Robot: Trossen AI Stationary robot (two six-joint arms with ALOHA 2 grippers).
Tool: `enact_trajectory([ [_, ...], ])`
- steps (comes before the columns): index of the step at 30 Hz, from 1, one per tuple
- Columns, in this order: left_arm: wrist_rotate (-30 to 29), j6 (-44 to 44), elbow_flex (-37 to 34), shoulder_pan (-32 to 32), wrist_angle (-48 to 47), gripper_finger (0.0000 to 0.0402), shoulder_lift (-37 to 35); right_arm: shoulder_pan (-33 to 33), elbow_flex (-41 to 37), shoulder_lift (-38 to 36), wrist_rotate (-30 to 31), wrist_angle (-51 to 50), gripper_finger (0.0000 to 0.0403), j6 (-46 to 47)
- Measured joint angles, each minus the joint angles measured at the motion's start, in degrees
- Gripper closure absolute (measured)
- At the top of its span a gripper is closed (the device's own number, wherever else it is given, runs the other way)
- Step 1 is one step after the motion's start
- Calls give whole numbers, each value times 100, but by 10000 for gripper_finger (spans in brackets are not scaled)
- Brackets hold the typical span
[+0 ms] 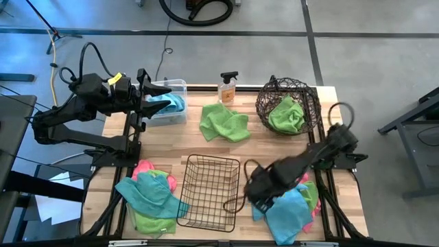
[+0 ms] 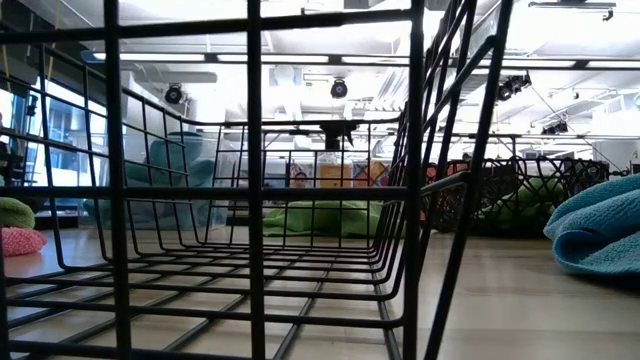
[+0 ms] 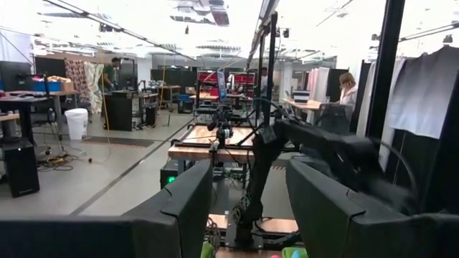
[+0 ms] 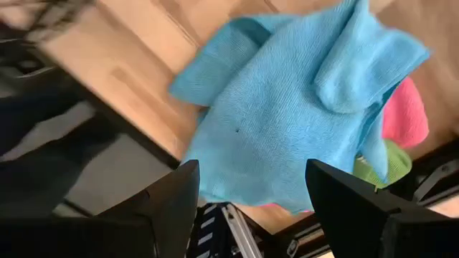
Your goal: Sort microfiber towel by color & place in baskets
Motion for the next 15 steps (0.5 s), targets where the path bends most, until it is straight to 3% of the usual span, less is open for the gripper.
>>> enact_trajectory([
  [8,2,-169,-2,0,46,236,-96,573,0,1059,-102,759,151,166],
  [15,-7,-167,-2,0,260,236,-216,877,-112,1272,286,671,151,542],
])
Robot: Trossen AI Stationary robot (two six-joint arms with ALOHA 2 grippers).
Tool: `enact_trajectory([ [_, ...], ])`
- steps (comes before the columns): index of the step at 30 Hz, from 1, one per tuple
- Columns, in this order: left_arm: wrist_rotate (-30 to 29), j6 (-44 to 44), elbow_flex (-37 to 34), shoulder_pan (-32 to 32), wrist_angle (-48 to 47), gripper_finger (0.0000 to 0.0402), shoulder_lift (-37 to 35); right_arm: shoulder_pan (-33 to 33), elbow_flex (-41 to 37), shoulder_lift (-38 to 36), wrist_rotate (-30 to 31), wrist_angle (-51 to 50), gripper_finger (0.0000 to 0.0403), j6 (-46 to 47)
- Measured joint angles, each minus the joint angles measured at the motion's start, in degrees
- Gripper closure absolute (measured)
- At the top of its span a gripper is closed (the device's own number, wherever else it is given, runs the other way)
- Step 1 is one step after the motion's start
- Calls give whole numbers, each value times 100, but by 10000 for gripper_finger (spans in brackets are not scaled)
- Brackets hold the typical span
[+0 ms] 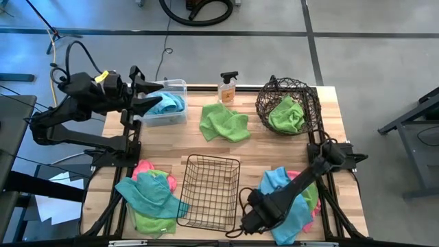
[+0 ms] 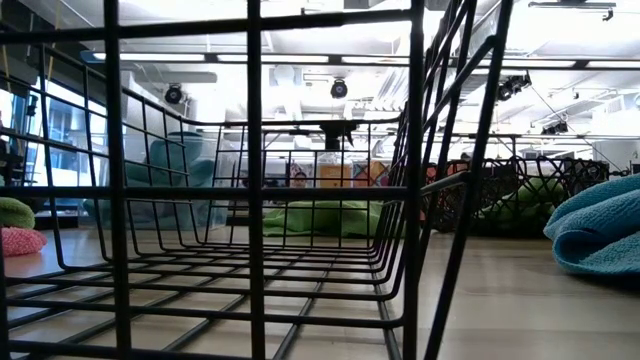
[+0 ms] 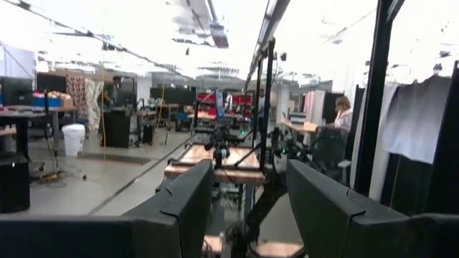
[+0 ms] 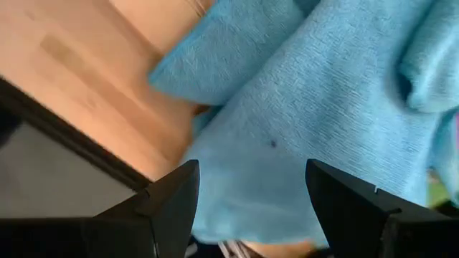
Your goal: Sort microfiber towel by color & place in baskets
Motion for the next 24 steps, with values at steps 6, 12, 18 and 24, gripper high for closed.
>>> enact_trajectory([
  [6,-11,2,0,0,312,236,-15,69,-822,11,53,689,151,394],
  [12,-13,1,0,0,474,236,-4,69,-1141,11,198,1046,151,758],
  [18,-15,-1,0,0,507,236,29,95,-1341,11,227,1094,158,958],
  [24,-15,4,0,2,518,236,20,134,-1390,9,238,978,263,959],
])
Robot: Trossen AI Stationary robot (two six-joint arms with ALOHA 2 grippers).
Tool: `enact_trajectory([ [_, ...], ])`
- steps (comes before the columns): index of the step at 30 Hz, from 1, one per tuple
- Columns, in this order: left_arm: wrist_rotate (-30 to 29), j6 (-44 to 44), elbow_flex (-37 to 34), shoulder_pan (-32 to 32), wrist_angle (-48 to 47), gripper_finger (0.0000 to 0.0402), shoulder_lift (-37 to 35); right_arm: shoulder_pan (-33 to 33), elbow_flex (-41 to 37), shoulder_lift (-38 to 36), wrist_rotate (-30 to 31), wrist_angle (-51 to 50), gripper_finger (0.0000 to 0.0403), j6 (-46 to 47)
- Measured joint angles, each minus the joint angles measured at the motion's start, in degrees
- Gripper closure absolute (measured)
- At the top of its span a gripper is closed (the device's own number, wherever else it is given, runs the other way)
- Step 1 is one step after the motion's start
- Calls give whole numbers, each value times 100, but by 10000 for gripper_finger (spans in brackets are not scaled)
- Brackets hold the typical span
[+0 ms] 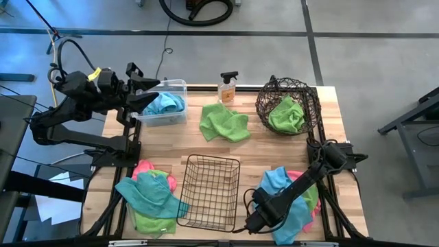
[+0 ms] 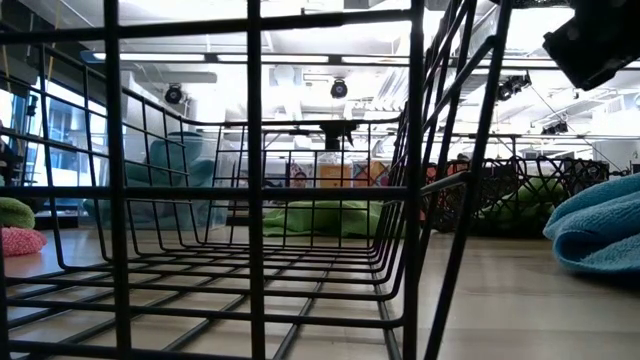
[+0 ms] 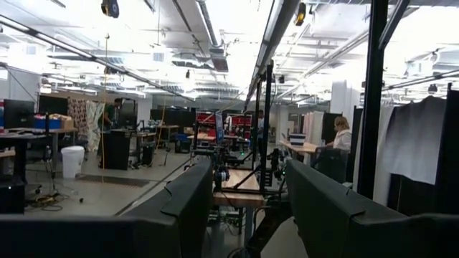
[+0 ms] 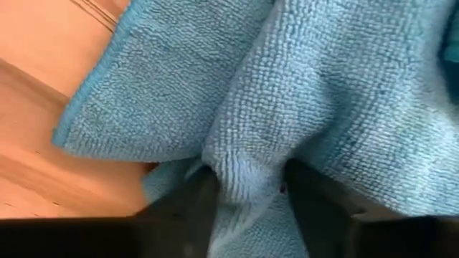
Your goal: Sort microfiber towel by color & place in baskets
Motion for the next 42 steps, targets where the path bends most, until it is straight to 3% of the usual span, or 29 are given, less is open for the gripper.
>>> enact_trajectory([
  [3,0,5,0,-1,63,236,-1,-2,160,-15,7,-79,356,-112],
  [5,0,-2,0,0,118,236,-9,-2,466,-22,108,-221,389,-260],
  [9,0,0,0,0,222,236,-9,-2,1270,-24,231,-942,379,-504],
  [13,0,16,0,0,360,236,-12,71,2298,-29,534,-1947,398,-769],
  [18,-2,109,0,0,379,236,-13,133,3066,-275,1046,-1985,395,-963],
  [35,-2,103,0,0,379,236,-50,53,3309,-1427,2834,-1905,402,-2345],
  [38,-1,103,0,0,362,236,-50,-222,3309,-1468,3208,-1626,402,-2920],
  [42,0,164,0,0,155,236,-17,-812,3309,-1471,3191,-748,402,-4150],
])
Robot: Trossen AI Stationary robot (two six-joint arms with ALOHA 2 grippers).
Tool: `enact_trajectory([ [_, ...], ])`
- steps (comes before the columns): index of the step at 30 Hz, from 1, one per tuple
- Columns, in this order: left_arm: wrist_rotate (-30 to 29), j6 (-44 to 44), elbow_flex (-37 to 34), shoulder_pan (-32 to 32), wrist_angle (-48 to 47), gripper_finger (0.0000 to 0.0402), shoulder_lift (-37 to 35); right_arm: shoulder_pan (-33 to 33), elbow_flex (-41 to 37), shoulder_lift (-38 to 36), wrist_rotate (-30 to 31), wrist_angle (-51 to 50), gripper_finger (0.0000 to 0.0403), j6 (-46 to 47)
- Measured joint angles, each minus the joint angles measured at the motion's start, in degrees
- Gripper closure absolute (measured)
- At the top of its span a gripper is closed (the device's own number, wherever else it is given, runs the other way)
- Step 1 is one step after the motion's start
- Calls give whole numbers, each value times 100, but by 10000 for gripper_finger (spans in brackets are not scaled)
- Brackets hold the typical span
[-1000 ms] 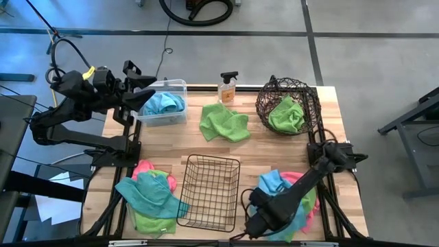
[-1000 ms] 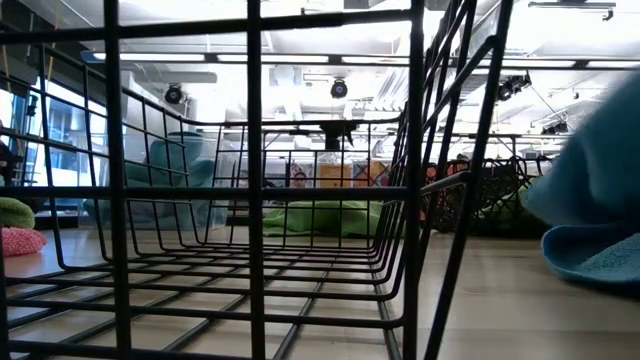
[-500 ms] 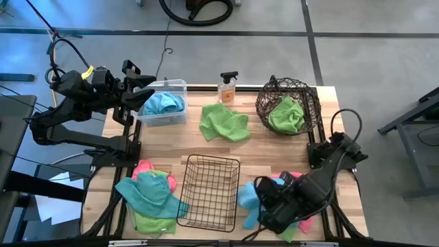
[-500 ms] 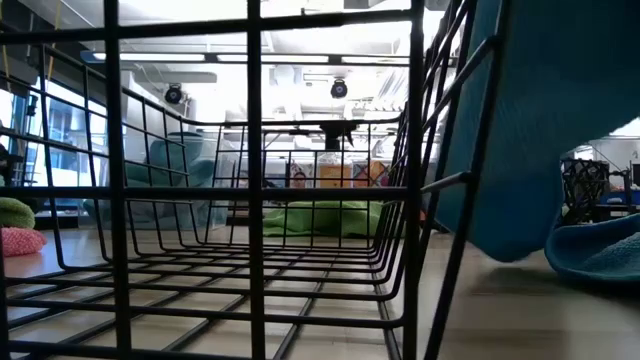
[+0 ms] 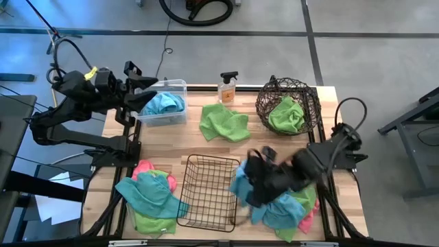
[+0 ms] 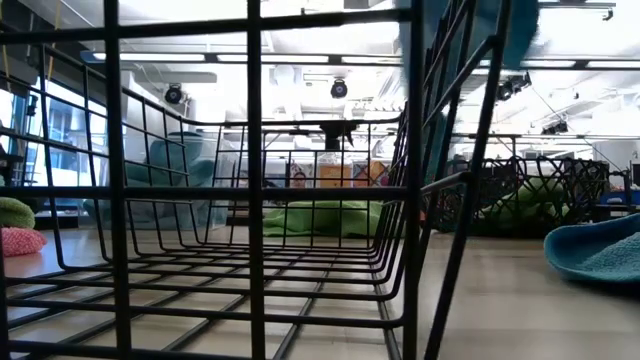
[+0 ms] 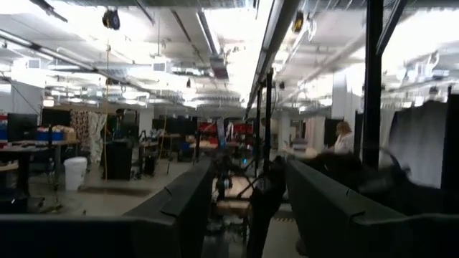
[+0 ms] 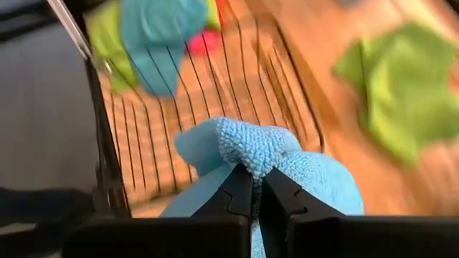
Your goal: Sort microfiber towel by color & place in baskets
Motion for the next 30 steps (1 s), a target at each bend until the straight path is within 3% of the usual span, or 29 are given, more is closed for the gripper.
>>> enact_trajectory([
  [7,0,497,0,0,-708,236,-4,-1182,-2,0,-394,1691,402,-2304],
  [12,23,679,0,0,-1401,236,21,-1929,-53,0,-1019,2441,403,-3209],
  [17,355,628,0,-2,-2105,236,110,-2429,-235,0,-1607,2495,403,-3502],
  [23,703,491,0,-1,-2084,236,494,-2677,-712,-100,-1882,2079,403,-3661],
  [30,1177,221,0,-2,-1952,236,1152,-2882,-2710,-1399,-2321,3113,403,-3496],
])
